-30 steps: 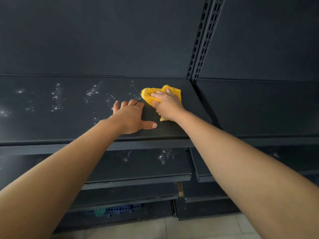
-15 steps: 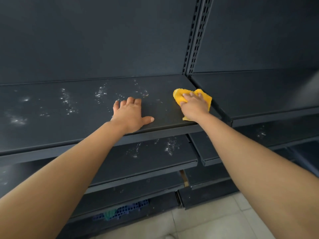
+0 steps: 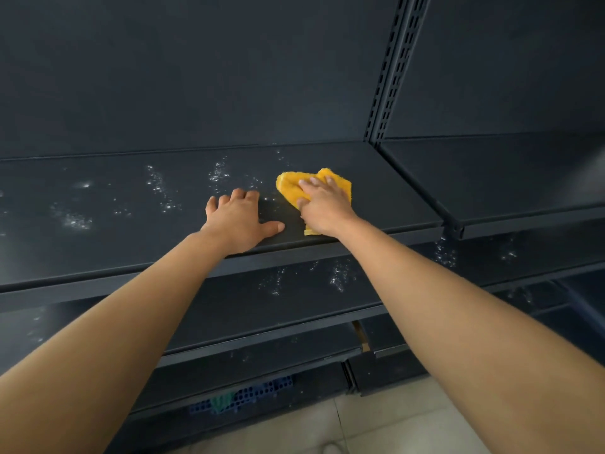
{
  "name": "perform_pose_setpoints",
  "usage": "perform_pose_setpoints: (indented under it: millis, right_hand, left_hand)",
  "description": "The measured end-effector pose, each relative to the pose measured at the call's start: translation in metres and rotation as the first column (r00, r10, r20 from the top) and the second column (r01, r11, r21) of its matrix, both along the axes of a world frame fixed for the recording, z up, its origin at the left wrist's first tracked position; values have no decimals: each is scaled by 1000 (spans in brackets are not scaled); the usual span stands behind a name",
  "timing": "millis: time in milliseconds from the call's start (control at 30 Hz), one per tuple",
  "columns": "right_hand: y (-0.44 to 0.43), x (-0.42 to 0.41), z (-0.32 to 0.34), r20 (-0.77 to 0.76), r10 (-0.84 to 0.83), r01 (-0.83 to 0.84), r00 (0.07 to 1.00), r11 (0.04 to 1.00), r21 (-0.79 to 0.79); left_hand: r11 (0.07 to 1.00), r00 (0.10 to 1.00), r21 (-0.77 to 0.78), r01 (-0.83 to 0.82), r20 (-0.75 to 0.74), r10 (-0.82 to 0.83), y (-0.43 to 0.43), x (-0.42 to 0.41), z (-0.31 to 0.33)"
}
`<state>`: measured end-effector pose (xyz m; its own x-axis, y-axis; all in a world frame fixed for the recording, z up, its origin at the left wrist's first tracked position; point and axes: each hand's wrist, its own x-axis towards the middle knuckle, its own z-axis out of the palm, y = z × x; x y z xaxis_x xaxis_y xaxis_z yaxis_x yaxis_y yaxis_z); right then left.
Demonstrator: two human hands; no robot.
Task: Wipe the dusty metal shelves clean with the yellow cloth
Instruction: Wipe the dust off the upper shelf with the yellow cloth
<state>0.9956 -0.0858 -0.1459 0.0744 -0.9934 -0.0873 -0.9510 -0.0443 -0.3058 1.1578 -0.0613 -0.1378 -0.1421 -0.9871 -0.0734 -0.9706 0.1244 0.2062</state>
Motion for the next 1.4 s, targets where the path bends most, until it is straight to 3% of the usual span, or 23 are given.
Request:
perform_pose_setpoints:
  millis: [200,300,667,833,1400]
  right_hand:
    - [4,-55,1,-50,-250,251,967,968,14]
    - [3,-50,0,-59,-299,301,952,953,27]
    - [11,72,-3,-26,-37,37,999,999,9]
    - [17,78,-2,20,43,-43,999,999,-24]
    - [-56,-20,-10,-47,-195,191,980,978,-80]
  left_hand:
    - [1000,1000,6,7,-12,-7,2,5,-2]
    - [1000,1000,-8,15,-13,-15,6,9,-2]
    - [999,999,-24,-37,-12,37,21,48,-5]
    - [999,999,-31,-40,-14,40,24,52,-6]
    - [999,999,-14,53,-9,-53,-29,5,6]
